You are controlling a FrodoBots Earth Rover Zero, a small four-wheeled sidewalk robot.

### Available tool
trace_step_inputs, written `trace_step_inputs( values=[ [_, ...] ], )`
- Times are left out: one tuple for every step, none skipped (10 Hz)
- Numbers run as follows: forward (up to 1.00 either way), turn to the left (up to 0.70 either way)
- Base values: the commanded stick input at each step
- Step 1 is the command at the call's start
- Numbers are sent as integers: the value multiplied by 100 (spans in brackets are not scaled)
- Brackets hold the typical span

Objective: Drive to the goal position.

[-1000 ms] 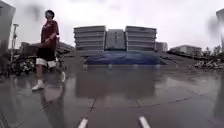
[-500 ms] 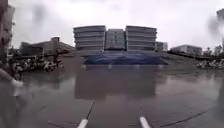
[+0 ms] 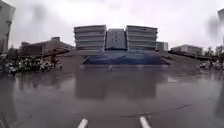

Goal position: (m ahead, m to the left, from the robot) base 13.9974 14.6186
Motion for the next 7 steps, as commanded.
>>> trace_step_inputs(
  values=[
    [95, 34],
    [96, 37],
    [95, 38],
    [95, 38],
    [96, 38],
    [95, 38],
    [95, 33]
  ],
)
